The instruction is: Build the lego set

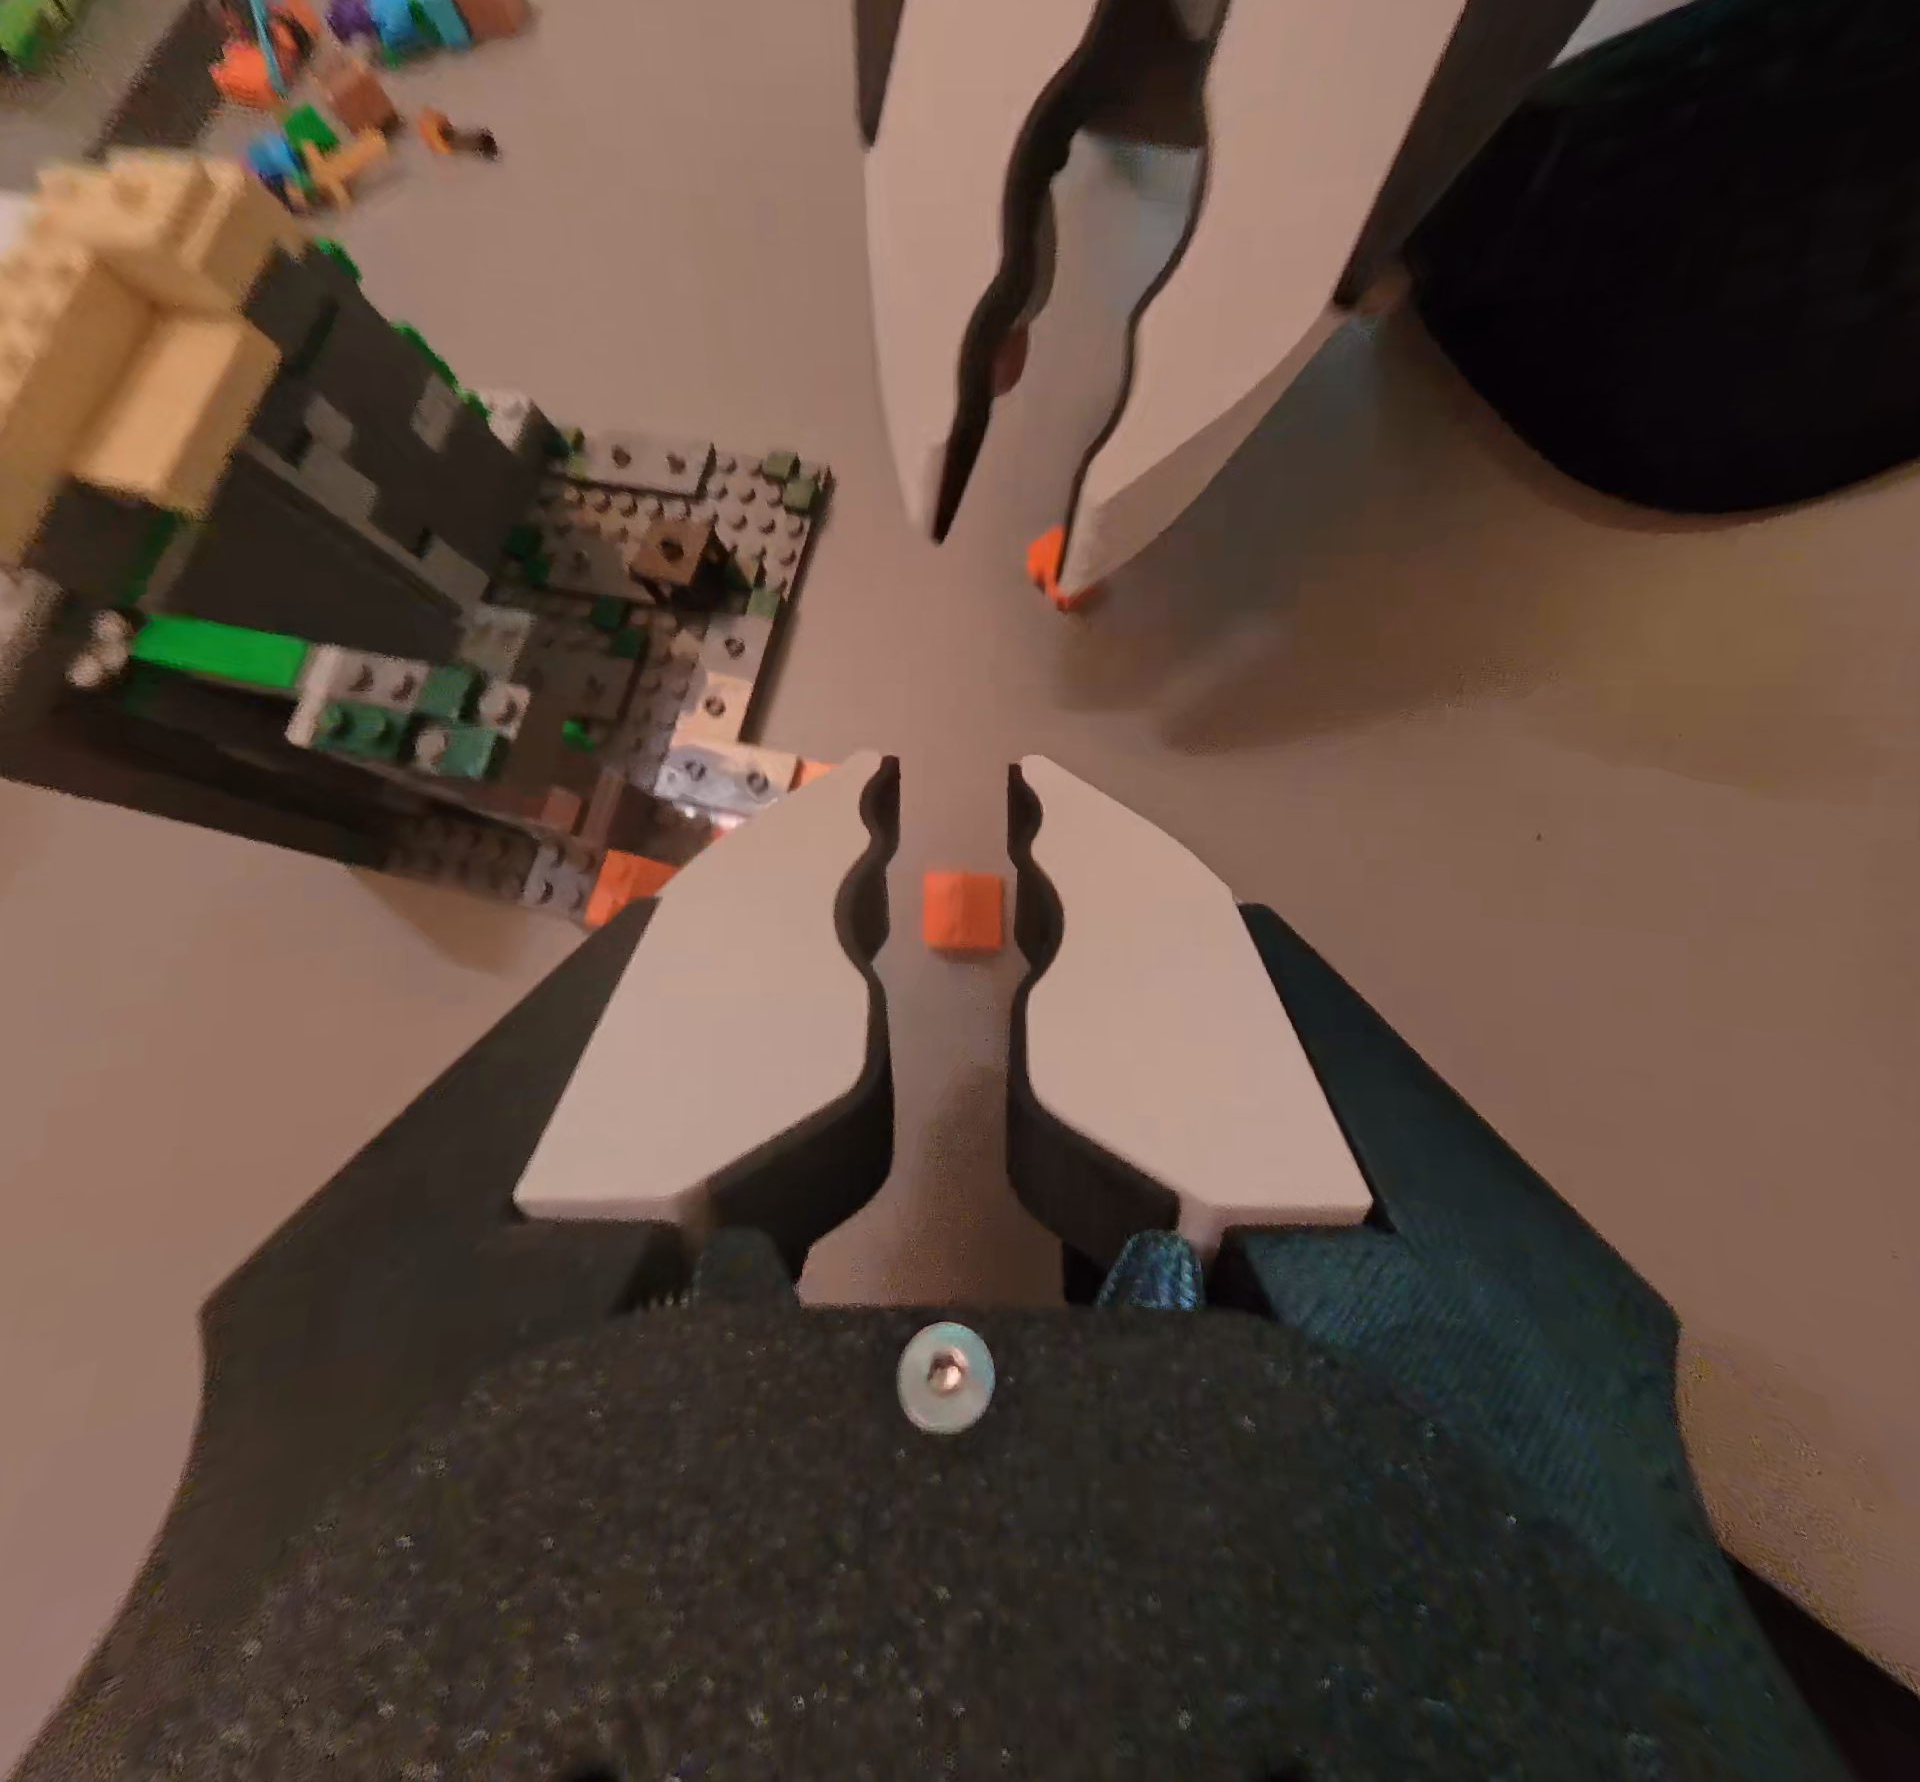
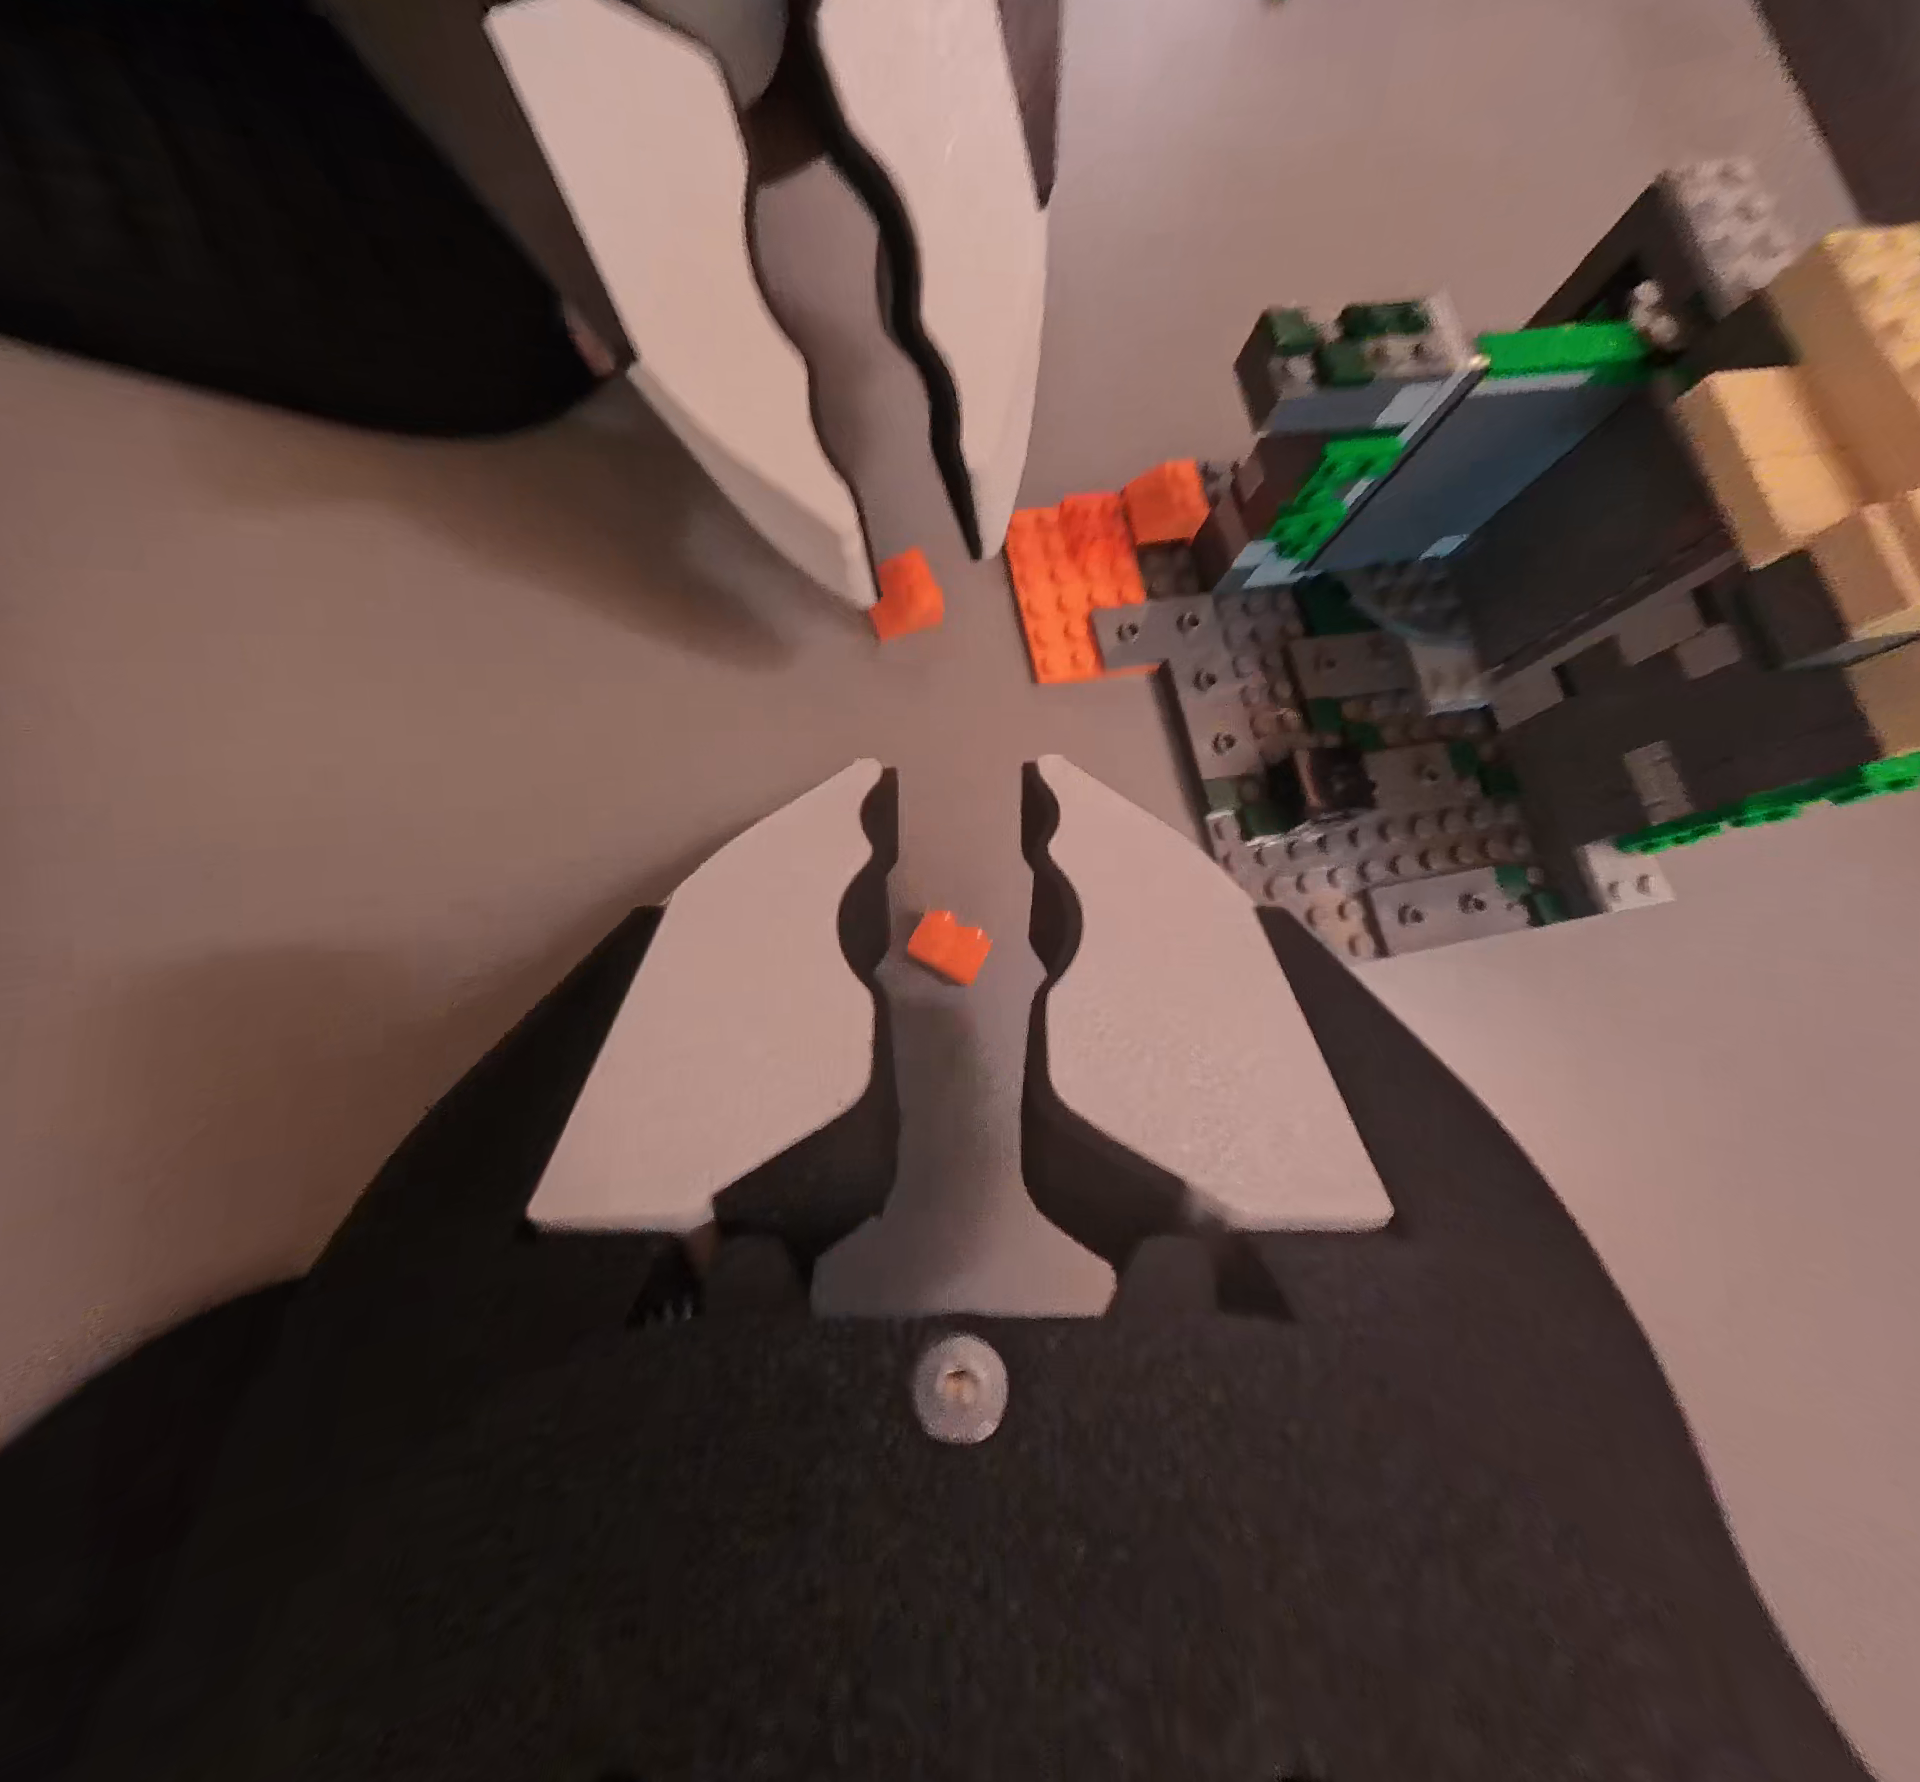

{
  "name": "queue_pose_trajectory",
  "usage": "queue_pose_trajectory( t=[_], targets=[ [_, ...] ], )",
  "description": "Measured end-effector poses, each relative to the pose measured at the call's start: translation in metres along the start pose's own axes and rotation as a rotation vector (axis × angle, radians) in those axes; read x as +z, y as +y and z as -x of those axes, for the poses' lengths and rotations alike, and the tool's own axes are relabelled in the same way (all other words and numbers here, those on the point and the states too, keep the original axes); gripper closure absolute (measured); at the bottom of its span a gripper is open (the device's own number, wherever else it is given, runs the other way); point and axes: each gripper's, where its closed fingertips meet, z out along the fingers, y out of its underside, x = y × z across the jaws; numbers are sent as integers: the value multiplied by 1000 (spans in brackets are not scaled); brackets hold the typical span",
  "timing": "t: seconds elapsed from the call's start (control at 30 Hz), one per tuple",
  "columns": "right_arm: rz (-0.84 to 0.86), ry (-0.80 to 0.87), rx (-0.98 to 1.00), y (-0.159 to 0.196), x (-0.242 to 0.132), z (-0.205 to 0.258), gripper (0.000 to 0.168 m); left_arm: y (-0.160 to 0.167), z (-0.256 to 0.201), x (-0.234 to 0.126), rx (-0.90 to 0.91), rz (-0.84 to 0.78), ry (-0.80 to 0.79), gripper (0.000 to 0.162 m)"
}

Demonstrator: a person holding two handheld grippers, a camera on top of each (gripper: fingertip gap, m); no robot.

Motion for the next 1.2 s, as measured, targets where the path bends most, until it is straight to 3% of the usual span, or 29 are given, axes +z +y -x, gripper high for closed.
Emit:
queue_pose_trajectory(
  t=[0.2,0.5,0.7,0.77,0.97,1.2],
  targets=[
    [-27,41,8,-8,6,-4,151,-23,8,-12,24,-87,-74,144],
    [186,105,194,38,2,-2,143,0,29,-9,-68,-62,-156,144],
    [272,102,211,51,8,4,137,10,29,-4,-76,-21,-155,145],
    [260,79,183,48,10,3,150,11,28,-4,-77,-21,-154,145],
    [16,-86,-82,11,15,15,151,12,27,-3,-87,-27,-142,145],
    [-131,-94,-120,-9,25,14,151,9,-1,2,-154,-35,24,146]
  ],
)
